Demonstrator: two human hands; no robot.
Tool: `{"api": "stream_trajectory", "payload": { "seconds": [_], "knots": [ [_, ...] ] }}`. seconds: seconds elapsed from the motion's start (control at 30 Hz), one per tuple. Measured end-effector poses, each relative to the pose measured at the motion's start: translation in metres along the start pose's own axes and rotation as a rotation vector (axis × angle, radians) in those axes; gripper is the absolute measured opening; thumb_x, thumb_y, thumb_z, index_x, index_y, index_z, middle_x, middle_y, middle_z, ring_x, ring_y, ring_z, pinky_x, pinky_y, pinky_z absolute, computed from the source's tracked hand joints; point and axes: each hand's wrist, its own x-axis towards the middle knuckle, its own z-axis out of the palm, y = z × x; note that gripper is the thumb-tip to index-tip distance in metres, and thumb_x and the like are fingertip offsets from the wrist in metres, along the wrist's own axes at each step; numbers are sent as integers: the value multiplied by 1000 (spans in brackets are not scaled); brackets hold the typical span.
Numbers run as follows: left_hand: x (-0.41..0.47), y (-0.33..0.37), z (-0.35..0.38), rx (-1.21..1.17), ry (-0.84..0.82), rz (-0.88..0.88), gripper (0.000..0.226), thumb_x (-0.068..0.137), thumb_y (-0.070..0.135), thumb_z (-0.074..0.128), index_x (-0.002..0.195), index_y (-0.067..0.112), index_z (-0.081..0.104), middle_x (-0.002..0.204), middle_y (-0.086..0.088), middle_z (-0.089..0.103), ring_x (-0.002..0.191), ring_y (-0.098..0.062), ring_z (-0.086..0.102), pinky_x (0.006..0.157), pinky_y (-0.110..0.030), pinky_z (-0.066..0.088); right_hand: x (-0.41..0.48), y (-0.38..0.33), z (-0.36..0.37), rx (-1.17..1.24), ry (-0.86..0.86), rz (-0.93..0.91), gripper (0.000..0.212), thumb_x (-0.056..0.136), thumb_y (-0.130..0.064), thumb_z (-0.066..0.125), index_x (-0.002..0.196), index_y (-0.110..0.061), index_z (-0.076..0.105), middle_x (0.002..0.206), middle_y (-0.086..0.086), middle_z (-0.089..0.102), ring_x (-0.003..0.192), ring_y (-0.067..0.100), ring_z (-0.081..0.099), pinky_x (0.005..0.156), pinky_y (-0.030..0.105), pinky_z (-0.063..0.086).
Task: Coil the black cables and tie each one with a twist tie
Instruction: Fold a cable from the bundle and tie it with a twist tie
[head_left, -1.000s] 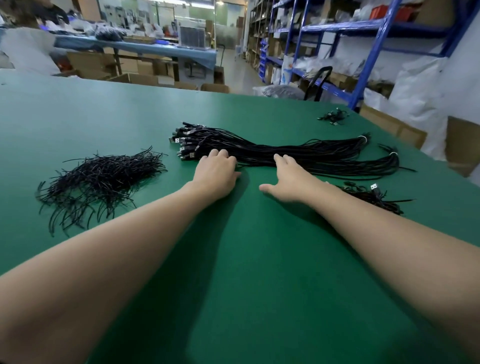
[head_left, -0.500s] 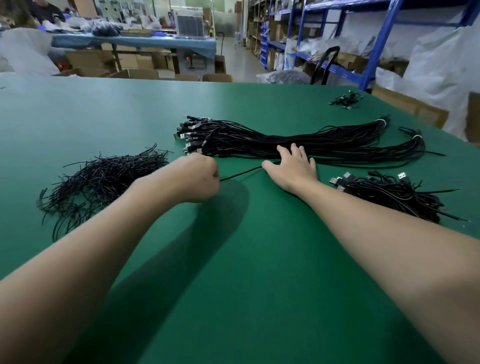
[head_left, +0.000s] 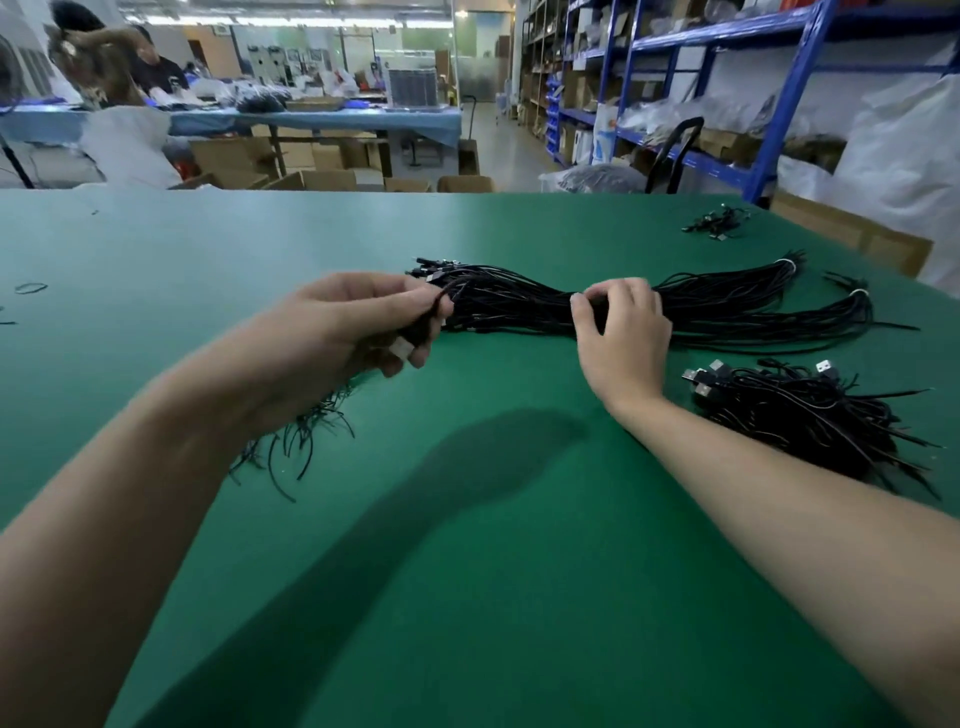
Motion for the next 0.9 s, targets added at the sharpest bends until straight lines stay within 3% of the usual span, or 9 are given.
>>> {"api": "stream_trajectory", "payload": {
  "seconds": [0.1,0.2,0.27,0.4,0.5,0.57,0.67,0.77,0.9],
  "knots": [
    [0,-26,37,-16,225,86,17,97,23,60,98,14,73,81,1,69,74,-11,66,65,-21,49,-42,-44,-22,299,119,21,40,98,-53,44,78,-20,55,87,-6,56,86,13,52,79,32,40],
    [-2,-43,67,25,312,179,13,99,15,62,95,16,74,74,5,71,70,-10,66,61,-19,49,-79,-78,-41,675,-344,419,66,93,-74,34,72,-20,65,71,-6,70,70,8,61,68,27,44],
    [-5,-53,82,98,243,208,9,95,15,69,91,20,75,75,4,74,68,-10,67,63,-19,51,-87,-86,-53,948,-525,630,65,99,-67,37,85,-14,72,81,7,75,73,17,67,69,33,52],
    [-16,-73,104,161,194,162,15,80,30,77,83,17,70,76,-7,74,72,-28,70,78,-48,59,-84,-87,-78,1324,-517,803,39,108,-33,42,96,-6,67,69,3,68,60,14,66,57,24,57],
    [-18,-77,106,204,211,196,28,89,43,66,80,16,67,76,-1,75,73,-17,71,74,-36,56,-85,-83,-88,1349,-477,803,32,109,-18,38,102,-3,65,62,-1,54,50,11,52,49,23,51],
    [-17,-79,101,267,281,211,30,101,37,53,84,18,69,84,4,76,82,-10,72,74,-32,54,-86,-78,-97,1349,-505,823,30,110,-17,37,109,-2,63,56,-5,42,46,7,36,40,18,36],
    [-17,-83,94,503,351,302,16,101,12,57,114,19,63,112,12,70,107,-1,64,87,-29,53,-90,-75,-110,1319,-761,818,35,109,-28,38,106,-7,66,53,-9,28,44,4,19,37,17,12],
    [-15,-89,92,654,228,430,55,94,2,63,145,16,47,145,5,52,135,-5,47,111,-30,40,-106,-86,-116,1246,-1055,720,46,106,-44,36,90,-14,67,49,-11,22,42,4,16,35,16,11],
    [-14,-85,88,687,70,557,33,98,19,52,129,18,63,148,9,51,142,-9,41,116,-32,34,-127,-99,-119,1105,-1358,475,46,108,-42,37,80,-21,67,49,-11,23,42,4,17,36,15,13]
  ]
}}
